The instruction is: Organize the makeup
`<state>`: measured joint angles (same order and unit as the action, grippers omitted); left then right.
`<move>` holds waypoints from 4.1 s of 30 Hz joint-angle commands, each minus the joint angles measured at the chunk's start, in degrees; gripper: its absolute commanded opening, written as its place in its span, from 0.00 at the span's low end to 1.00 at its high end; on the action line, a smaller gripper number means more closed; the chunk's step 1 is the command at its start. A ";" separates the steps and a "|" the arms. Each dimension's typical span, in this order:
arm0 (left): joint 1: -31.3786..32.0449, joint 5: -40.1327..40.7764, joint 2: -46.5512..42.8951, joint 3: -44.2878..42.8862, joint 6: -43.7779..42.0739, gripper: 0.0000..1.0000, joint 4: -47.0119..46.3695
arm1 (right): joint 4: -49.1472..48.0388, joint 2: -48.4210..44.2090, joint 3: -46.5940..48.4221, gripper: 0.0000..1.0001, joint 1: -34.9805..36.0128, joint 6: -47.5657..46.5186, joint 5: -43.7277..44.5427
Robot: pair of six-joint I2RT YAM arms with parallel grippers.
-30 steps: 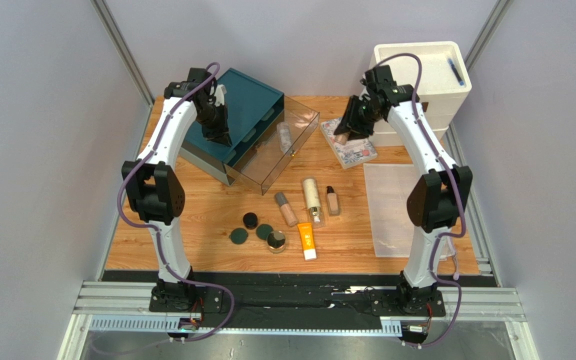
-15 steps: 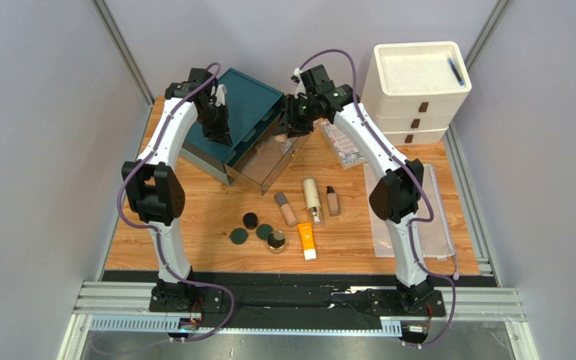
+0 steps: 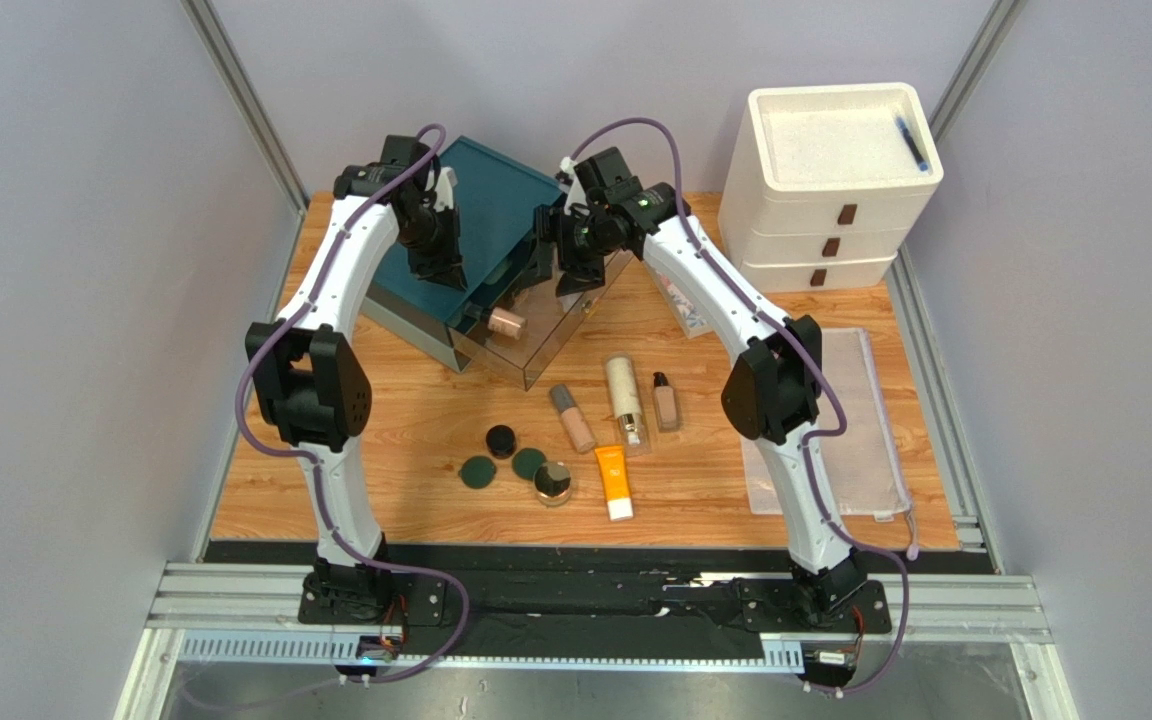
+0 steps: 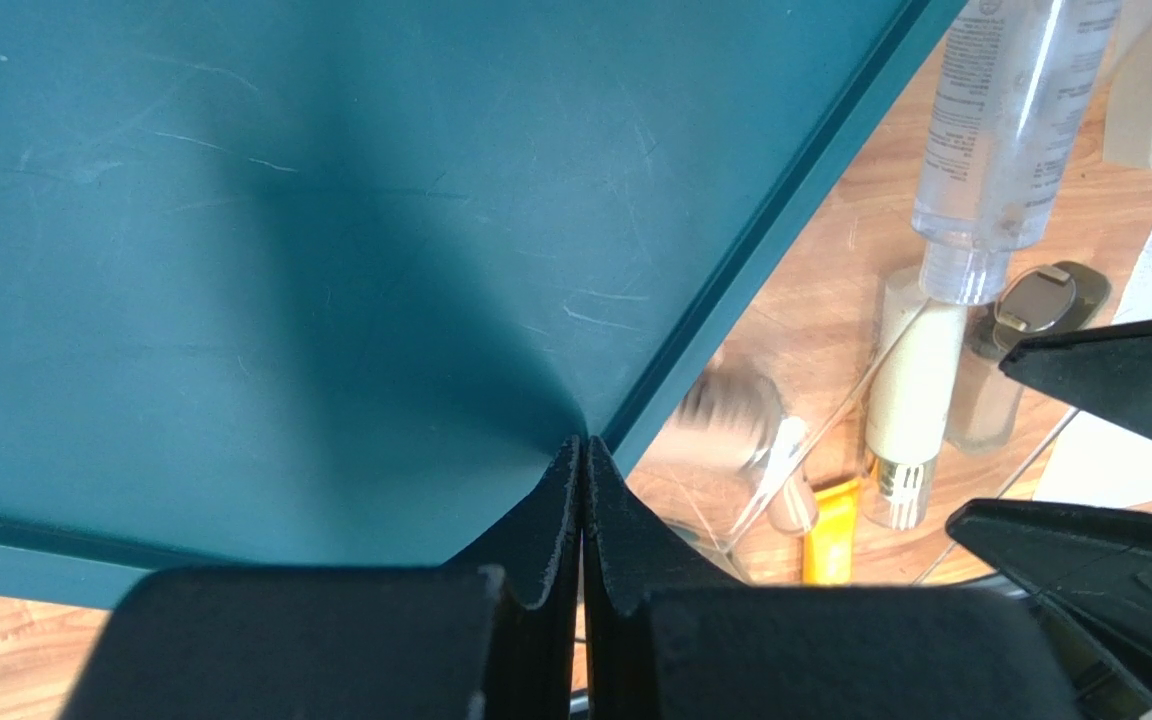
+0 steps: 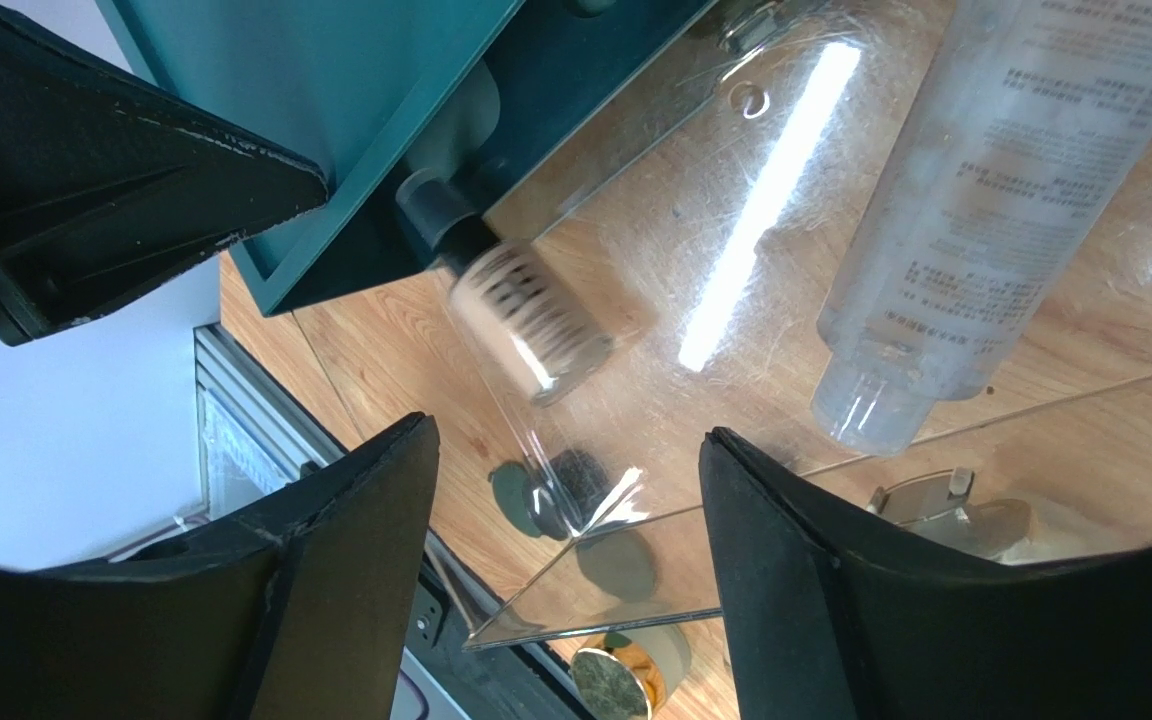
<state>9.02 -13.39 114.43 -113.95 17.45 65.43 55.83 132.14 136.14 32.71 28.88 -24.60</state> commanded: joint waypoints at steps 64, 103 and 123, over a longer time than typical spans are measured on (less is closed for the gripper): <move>1.88 3.63 5.80 0.92 -2.86 0.00 9.72 | -1.77 -18.76 -15.47 0.00 -12.76 -7.97 10.46; 1.88 2.93 6.68 -1.97 -2.95 0.00 10.33 | -3.55 -6.71 0.98 0.63 -2.73 -4.01 -0.80; 1.88 2.31 6.77 -0.49 -4.27 0.00 9.89 | 10.52 -19.11 -33.13 0.63 -7.67 -15.09 3.41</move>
<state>9.69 -12.10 116.92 -118.45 15.20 69.41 63.11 109.89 104.53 23.79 16.62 -21.28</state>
